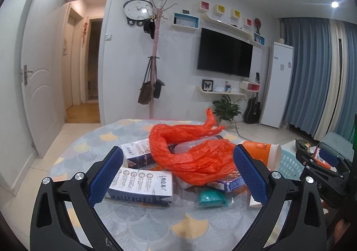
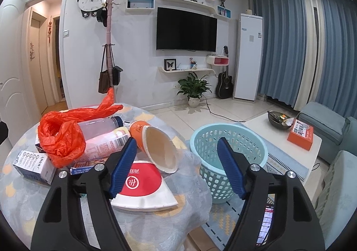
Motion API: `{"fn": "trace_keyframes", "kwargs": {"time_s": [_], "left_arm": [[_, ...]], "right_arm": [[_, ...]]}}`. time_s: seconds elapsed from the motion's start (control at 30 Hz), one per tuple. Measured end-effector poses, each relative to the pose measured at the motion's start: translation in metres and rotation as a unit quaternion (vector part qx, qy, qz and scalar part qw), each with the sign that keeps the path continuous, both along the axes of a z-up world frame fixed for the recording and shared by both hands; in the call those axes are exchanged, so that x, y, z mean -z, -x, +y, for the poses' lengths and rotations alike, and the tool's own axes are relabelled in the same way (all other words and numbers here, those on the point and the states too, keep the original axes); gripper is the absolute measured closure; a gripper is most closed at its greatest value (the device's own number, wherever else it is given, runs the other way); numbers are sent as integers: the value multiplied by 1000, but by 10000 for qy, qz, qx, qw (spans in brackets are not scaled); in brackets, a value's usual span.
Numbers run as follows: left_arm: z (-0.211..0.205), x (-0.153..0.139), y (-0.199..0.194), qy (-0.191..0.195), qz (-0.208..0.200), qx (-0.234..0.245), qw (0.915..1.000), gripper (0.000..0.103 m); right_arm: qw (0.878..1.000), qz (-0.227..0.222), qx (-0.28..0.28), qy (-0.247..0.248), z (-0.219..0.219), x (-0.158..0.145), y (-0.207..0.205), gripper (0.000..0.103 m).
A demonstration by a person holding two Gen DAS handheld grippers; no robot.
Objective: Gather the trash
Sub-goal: 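Move both tools toward the cluttered table, then grasp the orange-white paper cup with the right tool while the left tool grasps the orange bag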
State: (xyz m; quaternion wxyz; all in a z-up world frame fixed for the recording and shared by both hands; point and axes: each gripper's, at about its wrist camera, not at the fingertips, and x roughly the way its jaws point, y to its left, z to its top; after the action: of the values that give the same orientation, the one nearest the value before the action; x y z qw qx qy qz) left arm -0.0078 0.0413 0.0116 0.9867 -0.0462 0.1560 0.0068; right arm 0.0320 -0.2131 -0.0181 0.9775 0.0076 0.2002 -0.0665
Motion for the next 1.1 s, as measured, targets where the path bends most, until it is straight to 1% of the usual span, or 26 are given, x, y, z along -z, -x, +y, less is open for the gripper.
{"fn": "trace_keyframes", "kwargs": {"time_s": [0.17, 0.3, 0.37, 0.43, 0.5, 0.53, 0.63, 0.73, 0.87, 0.9, 0.93, 0.97, 1.03, 1.1], "left_arm": [[8, -1, 2, 82, -7, -36, 10000, 7], [14, -2, 5, 30, -23, -94, 9999, 7], [18, -3, 4, 12, 17, -165, 9999, 7], [24, -4, 2, 85, 65, -182, 9998, 7], [29, -4, -2, 193, 159, -132, 9996, 7], [32, -4, -5, 218, 218, -91, 9995, 7], [35, 1, -25, 272, 644, 228, 9973, 7], [36, 7, -47, 392, 997, 414, 9934, 7], [42, 14, -86, 727, 1355, 564, 9865, 8], [43, 16, -93, 773, 1419, 569, 9852, 8], [46, 20, -102, 867, 1512, 567, 9831, 10], [49, 23, -111, 967, 1628, 564, 9803, 12], [52, 29, -126, 1100, 1787, 592, 9759, 15], [54, 35, -137, 1149, 1913, 571, 9731, 17]], "right_arm": [[10000, 3, -23, 14, 4, 0, 0, 33], [10000, -16, -26, 6, 8, 1, -1, 33], [10000, -37, 26, 8, 5, 1, -2, 38], [10000, 29, 36, -66, -1, 2, -7, 49], [9999, 71, 48, -129, -8, 2, -10, 54], [9998, 72, 45, -158, -10, 3, -12, 55], [9998, 64, 26, -208, -18, 3, -16, 55], [9993, 108, -173, -300, -27, 4, -25, 55], [9983, 171, -493, -241, -31, 3, -42, 54], [9980, 192, -563, -200, -30, 3, -46, 51], [9973, 225, -680, -183, -29, 4, -51, 43], [9966, 259, -755, -197, -28, 5, -54, 40], [9953, 313, -881, -240, -28, 7, -60, 36], [9940, 414, -985, -225, -26, 11, -68, 34]]}}
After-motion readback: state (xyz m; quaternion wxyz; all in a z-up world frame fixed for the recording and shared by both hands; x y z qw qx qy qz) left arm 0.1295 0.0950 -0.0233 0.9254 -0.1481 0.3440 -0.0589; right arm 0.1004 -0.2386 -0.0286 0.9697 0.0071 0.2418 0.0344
